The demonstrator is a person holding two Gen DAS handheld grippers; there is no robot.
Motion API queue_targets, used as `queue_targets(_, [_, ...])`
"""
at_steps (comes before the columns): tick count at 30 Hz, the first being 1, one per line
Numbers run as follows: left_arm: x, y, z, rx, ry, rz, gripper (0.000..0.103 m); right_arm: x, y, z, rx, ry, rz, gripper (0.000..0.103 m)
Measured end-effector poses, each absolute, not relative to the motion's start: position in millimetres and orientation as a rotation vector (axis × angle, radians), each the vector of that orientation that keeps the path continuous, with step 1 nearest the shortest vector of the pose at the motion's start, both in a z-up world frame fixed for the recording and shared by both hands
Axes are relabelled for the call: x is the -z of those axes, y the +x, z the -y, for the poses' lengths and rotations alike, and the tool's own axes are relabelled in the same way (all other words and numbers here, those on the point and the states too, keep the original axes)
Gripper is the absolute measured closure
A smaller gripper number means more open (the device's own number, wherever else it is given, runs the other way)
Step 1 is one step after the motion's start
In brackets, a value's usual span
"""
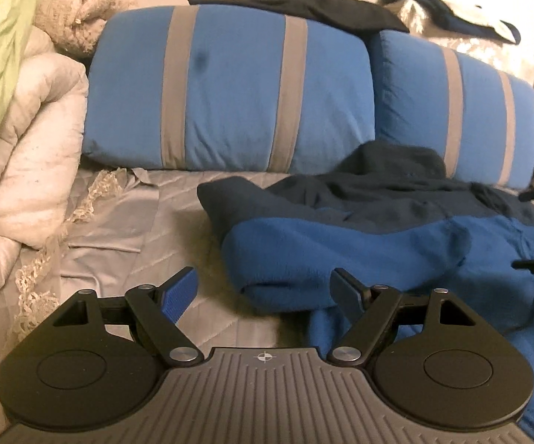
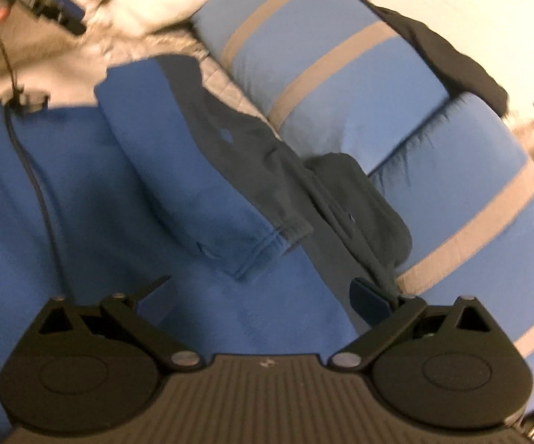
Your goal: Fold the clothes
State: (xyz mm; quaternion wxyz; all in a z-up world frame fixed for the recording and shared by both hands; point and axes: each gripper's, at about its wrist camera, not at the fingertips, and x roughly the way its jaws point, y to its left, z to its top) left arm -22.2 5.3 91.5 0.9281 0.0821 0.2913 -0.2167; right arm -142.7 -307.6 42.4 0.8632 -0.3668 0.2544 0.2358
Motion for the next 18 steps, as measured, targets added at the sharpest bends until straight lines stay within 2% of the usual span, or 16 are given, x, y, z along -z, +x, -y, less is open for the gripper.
queue_targets(9, [-87, -13, 0, 0.429, 0.187, -0.599, 0.025, 10, -127, 270, -0.548, -1.079, -0.420, 0.014])
queue_targets(16, [-86, -16, -5, 0.422, 0.178, -0.589, 0.025, 51, -131, 250, -0.612, -1.343, -0.249, 0.014])
queue_targets(18, [-84, -17, -8, 0.422, 0.173, -0.589, 0.025, 53, -130, 247, -0.617, -1.364, -0.243, 0.017])
